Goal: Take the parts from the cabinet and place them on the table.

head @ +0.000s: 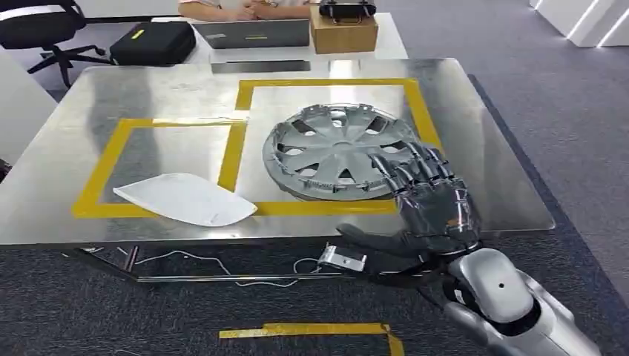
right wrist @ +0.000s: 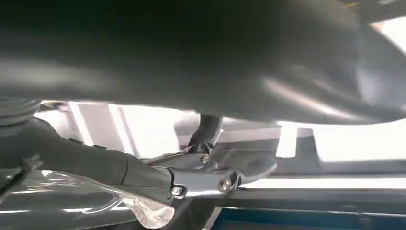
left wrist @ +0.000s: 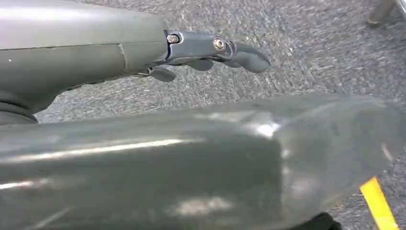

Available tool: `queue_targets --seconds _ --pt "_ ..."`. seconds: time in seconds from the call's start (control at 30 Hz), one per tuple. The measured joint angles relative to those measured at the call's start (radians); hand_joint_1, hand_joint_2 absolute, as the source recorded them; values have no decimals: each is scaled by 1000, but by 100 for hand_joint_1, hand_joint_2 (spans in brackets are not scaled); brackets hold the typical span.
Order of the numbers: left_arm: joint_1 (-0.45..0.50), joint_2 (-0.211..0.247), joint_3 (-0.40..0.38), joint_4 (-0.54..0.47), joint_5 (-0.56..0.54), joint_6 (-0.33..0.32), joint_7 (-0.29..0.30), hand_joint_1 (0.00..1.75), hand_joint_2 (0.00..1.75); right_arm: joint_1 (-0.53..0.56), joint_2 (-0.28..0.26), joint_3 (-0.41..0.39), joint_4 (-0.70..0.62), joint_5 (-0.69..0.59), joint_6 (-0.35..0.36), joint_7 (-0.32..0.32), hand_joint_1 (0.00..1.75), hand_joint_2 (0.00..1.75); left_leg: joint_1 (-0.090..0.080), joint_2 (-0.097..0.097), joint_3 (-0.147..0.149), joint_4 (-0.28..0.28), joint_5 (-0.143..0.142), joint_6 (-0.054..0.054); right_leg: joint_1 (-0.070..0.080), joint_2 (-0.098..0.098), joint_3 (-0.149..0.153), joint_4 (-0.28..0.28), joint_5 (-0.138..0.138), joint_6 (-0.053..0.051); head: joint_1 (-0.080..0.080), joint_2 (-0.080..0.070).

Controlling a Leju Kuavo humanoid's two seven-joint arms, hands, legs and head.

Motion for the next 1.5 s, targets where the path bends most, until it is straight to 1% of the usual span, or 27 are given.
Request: queue_targets --seconds 0.07,0.1,0.17,0.2,0.23,0.27,0.3,0.37,0.43,0.47,0.53,0.6,0.67,0.7,0.77,0.83,0.9,0.97,1.07,1.1,1.13,1.2,1.27,1.33,1.4,1.43,1.5 --pt "10 0 -2 -9 4 2 12 0 0 30 0 -19 3 10 3 11 0 0 3 -1 -4 -4 14 -11 3 -2 -12 2 11 -18 1 0" --pt "16 0 -3 -15 10 5 19 0 0 45 0 -29 7 15 5 17 0 0 7 -5 -11 4 -3 -17 -2 -7 -21 0 21 -30 2 0" --pt "32 0 -14 -26 19 9 31 0 0 78 0 -55 10 20 10 27 0 0 10 -8 -37 110 -144 -30 -2 -7 -46 1 44 -45 -6 0" --pt "36 0 -19 -31 25 12 39 0 0 92 0 -65 12 24 10 28 0 0 11 -9 -51 188 -199 -33 -1 -7 -58 2 55 -44 -5 0" --pt "37 0 -24 -35 33 16 45 0 0 110 0 -78 14 26 14 32 0 0 12 -9 -63 263 -233 -35 -1 -7 -63 2 65 -43 -6 0" --pt "38 0 -27 -38 38 18 51 0 0 130 0 -89 17 27 18 37 0 0 13 -9 -62 309 -238 -35 -1 -8 -75 5 76 -43 -5 0" --pt "41 0 -32 -42 48 22 58 0 0 157 0 -104 17 26 22 47 0 0 13 -9 -41 311 -213 -34 0 -9 -92 8 86 -40 -5 0" --pt "52 1 -43 -56 64 32 72 0 0 210 0 -139 19 24 24 55 0 0 13 -11 57 184 -145 -25 0 -9 -117 18 98 -35 -5 0" --pt "61 1 -51 -71 76 39 83 0 0 263 0 -175 19 17 24 60 0 0 10 -24 176 12 -142 -11 3 -8 -131 24 108 -28 -5 0" --pt "62 0 -54 -77 80 41 87 0 0 288 0 -193 20 12 24 64 0 0 10 -25 196 -34 -151 -6 7 -7 -138 29 114 -23 -4 0" --pt "68 0 -61 -85 90 48 99 0 0 341 0 -231 25 -20 39 87 0 0 6 -25 183 -35 -152 -3 4 -8 -150 27 133 -10 -6 0" --pt "81 -2 -71 -98 98 55 116 0 0 404 0 -266 36 -77 56 127 0 0 14 -19 167 -43 -131 16 2 -6 -155 32 126 3 -5 0" --pt "87 -2 -79 -111 105 58 130 0 0 468 0 -296 59 -142 66 158 0 0 10 -18 144 -43 -115 31 2 -1 -193 108 28 7 1 0" --pt "91 -2 -84 -116 106 59 135 0 0 497 0 -314 74 -166 65 174 0 0 7 -18 131 -42 -103 33 2 -1 -220 198 -33 10 3 0" --pt "97 -2 -93 -121 106 61 142 0 0 539 0 -331 98 -207 65 197 0 0 -1 -16 102 -41 -82 36 3 0 -254 339 -91 12 3 0" --pt "99 -2 -99 -123 106 61 143 0 0 572 0 -335 128 -234 65 214 0 0 -6 -12 75 -38 -63 36 4 0 -215 332 -45 9 2 0" --pt "100 -2 -101 -128 106 61 143 0 0 607 0 -347 147 -253 67 225 0 0 -7 -11 50 -32 -46 33 6 -1 -85 158 31 -1 3 0" --pt "103 -2 -103 -132 101 61 143 0 0 627 0 -359 162 -305 79 260 0 0 -13 -9 37 -18 -36 25 12 -3 48 -27 9 -11 3 0" --pt "103 -2 -105 -133 88 60 135 0 0 673 1 -364 213 -385 80 296 0 0 -8 -7 28 -22 -6 10 17 -2 27 -37 12 -20 2 0" --pt "104 -1 -105 -133 80 61 129 0 0 690 2 -363 240 -421 75 305 0 0 -9 -10 24 -19 -11 5 7 -7 20 -45 26 -27 5 0" --pt "105 -1 -105 -132 72 60 121 0 0 700 5 -362 271 -462 67 307 0 0 -6 -14 19 -3 -53 -6 7 -11 12 -44 34 -34 4 0" --pt "100 -1 -104 -132 55 60 102 0 0 726 13 -362 331 -569 43 314 0 0 3 -15 -3 118 -181 -21 7 -15 -9 -42 50 -45 -2 0" --pt "94 0 -103 -129 42 56 85 0 0 744 23 -360 388 -654 20 312 0 0 10 -15 -20 259 -252 -30 7 -16 -38 -30 67 -43 -1 0" --pt "81 0 -98 -120 24 54 64 0 0 759 39 -364 432 -778 4 306 0 0 17 -14 16 270 -207 -36 6 -17 -70 -7 78 -40 -1 0" --pt "71 0 -90 -111 6 49 44 0 0 766 55 -365 474 -866 -2 302 0 0 20 -15 115 135 -141 -35 5 -14 -103 16 87 -34 -1 0" --pt "66 0 -88 -106 0 47 37 0 0 769 61 -365 490 -883 -2 301 0 0 20 -18 173 43 -140 -30 4 -13 -115 27 90 -30 -1 0" --pt "55 -1 -80 -94 -9 45 26 0 0 763 69 -365 520 -892 -2 297 0 0 14 -23 203 -24 -166 -19 6 -10 -133 37 106 -16 0 0"
